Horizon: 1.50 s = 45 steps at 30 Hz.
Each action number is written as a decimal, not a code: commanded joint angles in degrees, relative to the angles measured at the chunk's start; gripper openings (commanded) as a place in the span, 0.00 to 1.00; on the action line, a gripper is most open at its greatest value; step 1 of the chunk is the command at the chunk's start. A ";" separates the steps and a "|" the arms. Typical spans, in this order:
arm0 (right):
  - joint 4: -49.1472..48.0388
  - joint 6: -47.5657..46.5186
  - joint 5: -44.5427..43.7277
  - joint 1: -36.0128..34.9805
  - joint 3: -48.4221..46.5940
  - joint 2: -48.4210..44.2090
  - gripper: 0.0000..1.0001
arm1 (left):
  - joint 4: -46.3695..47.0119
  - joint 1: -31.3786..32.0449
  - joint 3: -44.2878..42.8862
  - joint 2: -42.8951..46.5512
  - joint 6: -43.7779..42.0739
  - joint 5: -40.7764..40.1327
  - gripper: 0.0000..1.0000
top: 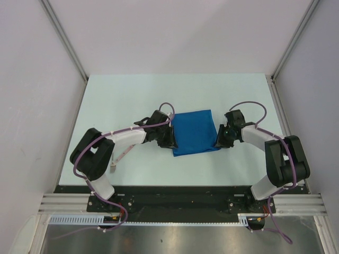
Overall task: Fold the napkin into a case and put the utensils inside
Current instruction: Pick up the top corner of the square-folded napkin from the center of the board, then fold the top corner of the square-folded napkin at the center of the board.
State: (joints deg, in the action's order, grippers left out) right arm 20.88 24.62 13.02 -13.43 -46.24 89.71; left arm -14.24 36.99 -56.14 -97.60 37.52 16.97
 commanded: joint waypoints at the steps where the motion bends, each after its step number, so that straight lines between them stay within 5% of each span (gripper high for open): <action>1: 3.19 -0.19 -10.37 -2.65 -0.26 1.60 0.25 | 1.32 0.27 -0.29 1.45 0.45 0.43 0.27; 10: 6.36 0.87 -21.27 -8.01 -2.19 3.97 0.23 | 1.41 0.36 0.15 1.54 0.28 0.17 0.27; 18: 6.97 1.04 -20.49 -8.19 -4.91 1.26 0.01 | 1.67 0.36 -0.11 1.54 0.28 0.52 0.27; 26: 11.63 -1.06 -18.91 -9.59 -12.73 -2.09 0.00 | 0.80 0.10 -0.90 3.56 0.28 -0.79 0.27; 45: 7.86 -0.72 -1.87 -15.31 -43.84 24.80 0.00 | 6.24 0.10 5.24 0.75 1.51 1.13 0.26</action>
State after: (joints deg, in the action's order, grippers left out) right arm 30.89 23.35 5.13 -27.77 -82.70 110.24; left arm -10.87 36.99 -52.64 -96.84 37.78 17.23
